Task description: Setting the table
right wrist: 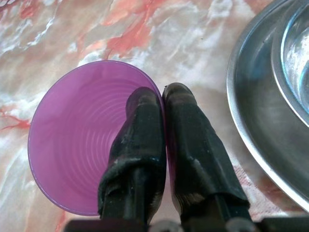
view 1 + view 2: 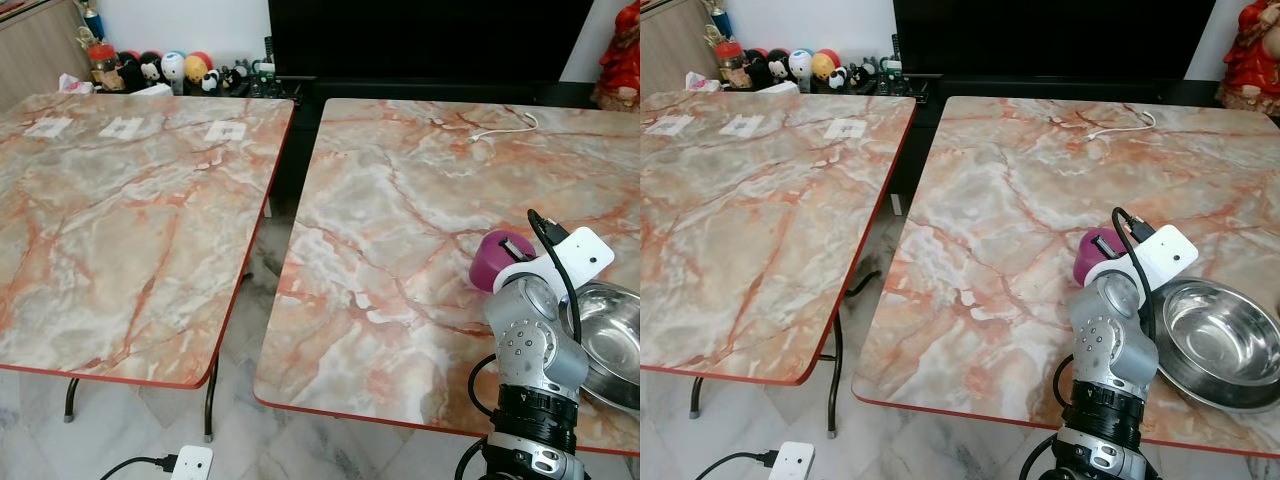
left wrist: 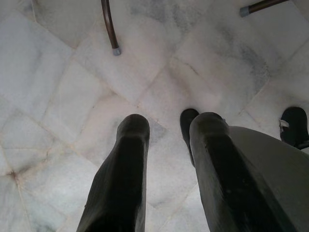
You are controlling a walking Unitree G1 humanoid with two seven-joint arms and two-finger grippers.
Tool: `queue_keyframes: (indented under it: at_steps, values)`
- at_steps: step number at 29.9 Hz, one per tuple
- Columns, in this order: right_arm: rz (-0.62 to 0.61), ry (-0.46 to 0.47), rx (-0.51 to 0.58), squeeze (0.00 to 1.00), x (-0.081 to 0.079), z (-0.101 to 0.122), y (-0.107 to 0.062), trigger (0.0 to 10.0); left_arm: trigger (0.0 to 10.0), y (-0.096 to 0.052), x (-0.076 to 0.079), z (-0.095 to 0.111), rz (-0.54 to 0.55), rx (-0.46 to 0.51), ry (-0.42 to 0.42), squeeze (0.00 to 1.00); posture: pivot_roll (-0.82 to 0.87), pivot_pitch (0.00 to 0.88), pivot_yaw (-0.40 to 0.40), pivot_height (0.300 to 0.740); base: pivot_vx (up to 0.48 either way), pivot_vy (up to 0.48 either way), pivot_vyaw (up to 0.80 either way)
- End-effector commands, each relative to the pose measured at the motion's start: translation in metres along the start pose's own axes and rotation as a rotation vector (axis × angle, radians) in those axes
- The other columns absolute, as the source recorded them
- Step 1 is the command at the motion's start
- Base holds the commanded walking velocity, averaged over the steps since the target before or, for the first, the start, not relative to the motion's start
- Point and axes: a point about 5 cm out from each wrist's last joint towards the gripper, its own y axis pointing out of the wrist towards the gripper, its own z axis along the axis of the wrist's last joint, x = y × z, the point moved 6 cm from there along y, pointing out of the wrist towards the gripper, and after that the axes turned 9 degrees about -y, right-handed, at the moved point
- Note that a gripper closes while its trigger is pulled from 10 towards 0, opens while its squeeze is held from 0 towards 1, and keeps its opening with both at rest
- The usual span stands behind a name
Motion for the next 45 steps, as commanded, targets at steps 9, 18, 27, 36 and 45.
queue_keyframes:
  at_steps: [9,18,27,36,45]
  values:
    - [-0.025,0.017,-0.008,0.0,0.004,0.001,-0.001,10.0,10.0,-0.004,-0.008,-0.014,0.015,-0.038,0.003,0.0,-0.09,0.075,0.013,0.74,0.0,0.0,0.0]
    - [-0.041,0.014,-0.007,0.47,0.006,0.0,0.0,10.0,10.0,-0.004,-0.009,-0.015,0.02,-0.046,0.004,0.0,-0.09,0.076,0.014,0.74,0.0,0.0,0.0]
    - [-0.039,0.02,-0.02,0.0,0.007,-0.002,0.001,10.0,10.0,-0.004,-0.009,-0.016,0.019,-0.051,0.005,0.0,-0.09,0.076,0.015,0.74,0.0,0.0,0.0]
    - [-0.031,0.005,0.013,0.0,0.004,0.005,0.0,10.0,10.0,-0.004,-0.009,-0.017,0.023,-0.055,0.007,0.0,-0.09,0.076,0.016,0.74,0.0,0.0,0.0]
    - [-0.038,0.01,0.027,0.51,0.005,0.009,0.0,10.0,10.0,-0.004,-0.009,-0.016,0.022,-0.054,0.007,0.0,-0.08,0.075,0.015,0.74,0.0,0.0,0.0]
